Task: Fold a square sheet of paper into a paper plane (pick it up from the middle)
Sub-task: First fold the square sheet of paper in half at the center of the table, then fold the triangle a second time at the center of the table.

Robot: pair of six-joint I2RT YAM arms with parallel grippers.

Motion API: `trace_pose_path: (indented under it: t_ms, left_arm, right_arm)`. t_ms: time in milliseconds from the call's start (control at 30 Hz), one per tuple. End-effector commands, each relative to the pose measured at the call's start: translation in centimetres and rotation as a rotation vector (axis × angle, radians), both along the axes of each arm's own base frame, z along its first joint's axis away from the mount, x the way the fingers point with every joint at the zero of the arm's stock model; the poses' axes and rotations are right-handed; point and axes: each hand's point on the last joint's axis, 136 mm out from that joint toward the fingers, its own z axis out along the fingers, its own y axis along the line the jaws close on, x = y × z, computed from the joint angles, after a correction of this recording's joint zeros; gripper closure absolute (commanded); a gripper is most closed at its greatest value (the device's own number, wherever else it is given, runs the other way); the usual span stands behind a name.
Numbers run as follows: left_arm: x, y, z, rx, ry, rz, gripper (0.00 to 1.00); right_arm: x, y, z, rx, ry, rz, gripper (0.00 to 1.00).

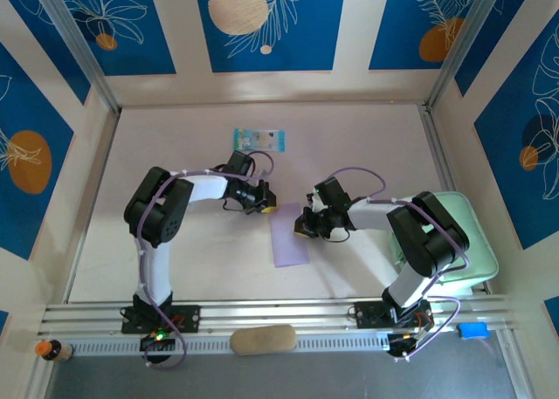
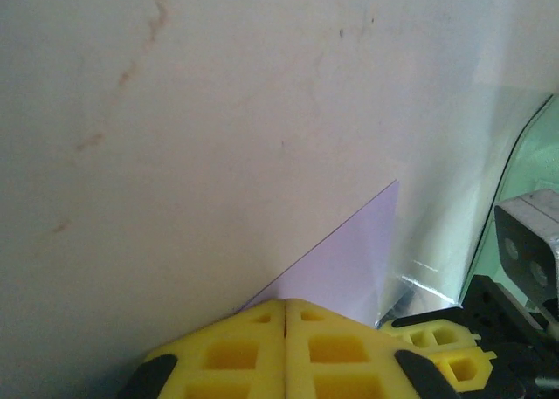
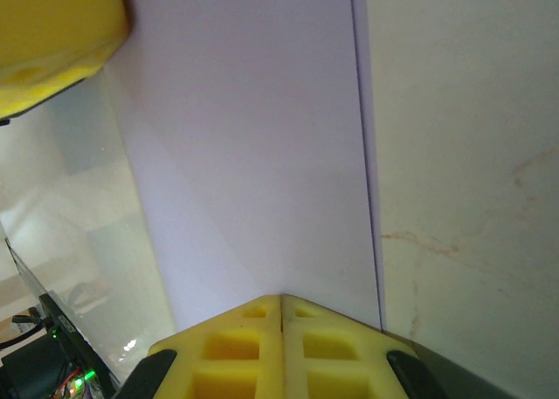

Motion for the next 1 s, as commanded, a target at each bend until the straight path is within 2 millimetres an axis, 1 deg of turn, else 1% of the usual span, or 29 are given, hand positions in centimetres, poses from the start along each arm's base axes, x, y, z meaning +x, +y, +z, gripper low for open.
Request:
trace_pose_path:
  t_ms: [0,67,133,200,300,433,533,600,700,767,833,900,967]
  left_arm:
    - [1.0,0.3,2.8,-0.013,-0.028,0.030,0.90]
    - [1.1,0.2,4.5,-0.021,-0.072,0.029,0.87]
    - [0.7,0.0,5.7,-0.035,-0.102,0.014,0.85]
    - [-0.2,-0.3,5.9,-0.040,-0.100,-0.004,0.85]
    - [-1.9,-0.6,5.4,-0.050,-0.093,-0.026,0.85]
    - [-3.8,-0.7,3.6,-0.036,-0.058,-0.044,0.86]
    - [-4.5,-0.8,2.4,-0.029,-0.040,-0.048,0.87]
    - [-4.7,-0.9,1.6,-0.020,-0.027,-0.051,0.88]
    - [-4.9,-1.0,0.7,-0.010,-0.009,-0.059,0.89]
    - [-5.1,-0.9,0.3,-0.002,-0.005,-0.059,0.90]
    - [-5.2,-0.8,0.3,-0.002,-0.007,-0.060,0.90]
    - [-5.2,-0.9,0.7,-0.011,-0.014,-0.059,0.90]
    - [-5.1,-1.2,1.5,-0.035,-0.027,-0.057,0.89]
  right_arm:
    - [-2.6,-2.6,-2.7,-0.122,0.108,-0.027,1.00]
    - [-2.5,-2.7,-2.7,-0.125,0.109,-0.027,1.00]
    - [-2.5,-2.6,-2.6,-0.123,0.107,-0.028,1.00]
    - [-2.5,-2.6,-2.6,-0.122,0.108,-0.031,1.00]
    - [-2.4,-2.5,-2.3,-0.116,0.101,-0.030,1.00]
    - [-2.3,-2.3,-2.0,-0.105,0.088,-0.024,1.00]
    - [-1.9,-1.7,-1.1,-0.069,0.059,-0.014,1.00]
    - [-1.6,-1.1,-0.2,-0.036,0.034,-0.006,0.98]
    - [-1.1,-0.4,1.8,0.012,-0.014,-0.003,0.91]
    - [-1.2,-0.5,3.0,0.019,-0.039,-0.009,0.85]
    - [-1.7,-1.2,3.8,0.005,-0.050,-0.030,0.78]
    - [-2.6,-2.1,4.1,-0.013,-0.041,-0.051,0.71]
    - [-3.8,-3.2,4.0,-0.033,-0.025,-0.072,0.65]
